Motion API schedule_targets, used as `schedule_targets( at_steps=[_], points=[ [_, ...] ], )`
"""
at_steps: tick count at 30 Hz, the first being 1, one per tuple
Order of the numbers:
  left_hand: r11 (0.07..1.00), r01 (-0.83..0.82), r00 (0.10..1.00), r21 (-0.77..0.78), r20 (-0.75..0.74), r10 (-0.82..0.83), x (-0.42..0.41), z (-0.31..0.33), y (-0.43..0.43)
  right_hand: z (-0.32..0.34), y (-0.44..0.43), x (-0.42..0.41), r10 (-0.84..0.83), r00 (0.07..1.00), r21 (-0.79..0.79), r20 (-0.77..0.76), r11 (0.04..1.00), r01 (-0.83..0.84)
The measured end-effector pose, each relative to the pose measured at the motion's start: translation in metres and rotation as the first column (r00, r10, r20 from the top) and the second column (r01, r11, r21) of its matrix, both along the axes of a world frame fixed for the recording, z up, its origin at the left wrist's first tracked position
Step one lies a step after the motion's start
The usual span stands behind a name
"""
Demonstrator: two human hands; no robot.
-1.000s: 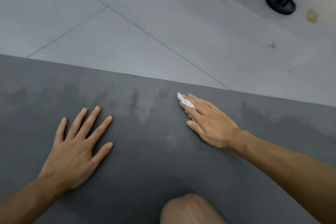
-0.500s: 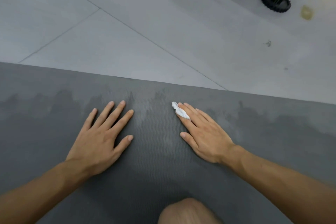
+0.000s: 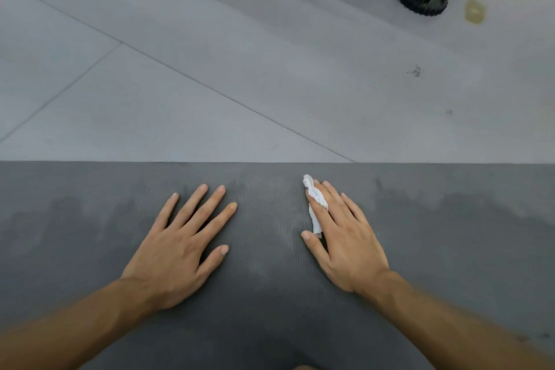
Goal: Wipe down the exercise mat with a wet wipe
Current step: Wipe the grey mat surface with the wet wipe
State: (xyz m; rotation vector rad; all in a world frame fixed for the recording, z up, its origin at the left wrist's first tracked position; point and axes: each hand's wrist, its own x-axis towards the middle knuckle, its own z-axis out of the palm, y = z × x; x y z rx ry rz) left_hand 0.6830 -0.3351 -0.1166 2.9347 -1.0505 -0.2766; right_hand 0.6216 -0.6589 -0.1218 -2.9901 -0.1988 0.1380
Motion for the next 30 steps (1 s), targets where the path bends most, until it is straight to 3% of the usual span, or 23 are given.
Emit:
schedule_targets(
  at_steps=[15, 21, 26, 30],
  points=[
    [0.992, -0.126, 0.989, -0.029, 0.079, 0.128, -0.016, -0.010, -0.013, 0.011, 0.003, 0.001, 0.018, 1.000, 0.002, -0.019, 1.000, -0.018],
    [0.888, -0.448, 0.893, -0.104, 0.003, 0.451, -0.058, -0.003, -0.064, 0.013, 0.005, 0.004, 0.036, 0.995, -0.022, -0.093, 0.999, -0.039],
    [0.826, -0.554, 0.832, -0.108, -0.029, 0.554, -0.105, -0.005, -0.096, 0.022, 0.007, 0.010, 0.060, 0.976, -0.073, -0.211, 0.994, -0.077],
    [0.781, -0.615, 0.787, -0.106, -0.018, 0.617, -0.132, 0.005, -0.110, 0.027, 0.012, 0.000, 0.123, 0.968, -0.028, -0.217, 0.991, -0.132]
  ],
)
